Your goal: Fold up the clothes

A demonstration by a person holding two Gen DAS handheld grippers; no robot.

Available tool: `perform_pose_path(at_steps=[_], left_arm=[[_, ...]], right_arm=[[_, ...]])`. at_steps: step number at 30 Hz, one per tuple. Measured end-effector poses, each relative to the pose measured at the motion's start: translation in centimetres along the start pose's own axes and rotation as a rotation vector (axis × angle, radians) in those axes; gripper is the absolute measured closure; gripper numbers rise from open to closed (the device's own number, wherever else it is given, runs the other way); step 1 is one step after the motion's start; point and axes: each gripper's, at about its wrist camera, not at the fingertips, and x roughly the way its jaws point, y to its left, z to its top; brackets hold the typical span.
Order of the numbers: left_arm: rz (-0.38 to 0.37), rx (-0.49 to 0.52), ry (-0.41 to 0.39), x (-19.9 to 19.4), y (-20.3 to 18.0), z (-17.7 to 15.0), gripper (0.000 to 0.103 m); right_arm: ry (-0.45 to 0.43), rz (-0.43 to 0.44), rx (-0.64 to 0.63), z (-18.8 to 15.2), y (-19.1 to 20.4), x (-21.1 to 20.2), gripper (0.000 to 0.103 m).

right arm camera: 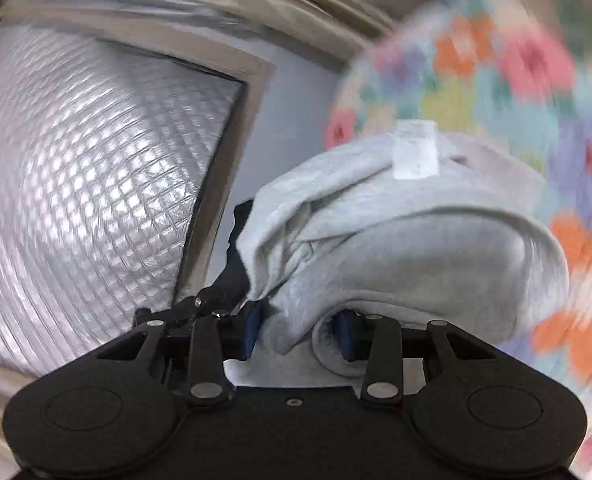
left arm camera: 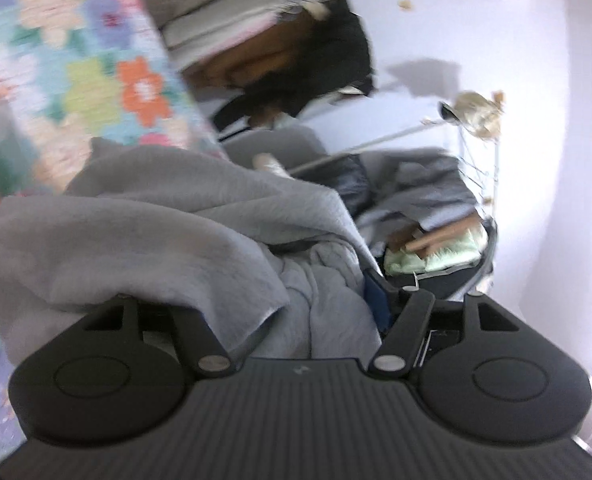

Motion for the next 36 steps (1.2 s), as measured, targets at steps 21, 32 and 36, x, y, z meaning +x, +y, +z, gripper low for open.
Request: perform_pose_path(at_steps=[21,32,36], left_arm=[[0.71,0.077,0.267,3.1,6.5,-2.4,0.017],[0.715,0.014,0.218,-0.2,9.4,-1.3,0.018],[0.716,-0.012,0.207,-0.9,10.0,-0.8,0.018]], right_arm=[[0.16,-0.607,0.025,-2.2,-16.0,4.9,0.033],[0.018,-0.571,0.406,-2.6,-22.8,5.2,0.032],[0.167,-0.567,0.286,-2.3,-22.1,8.5,0.029]])
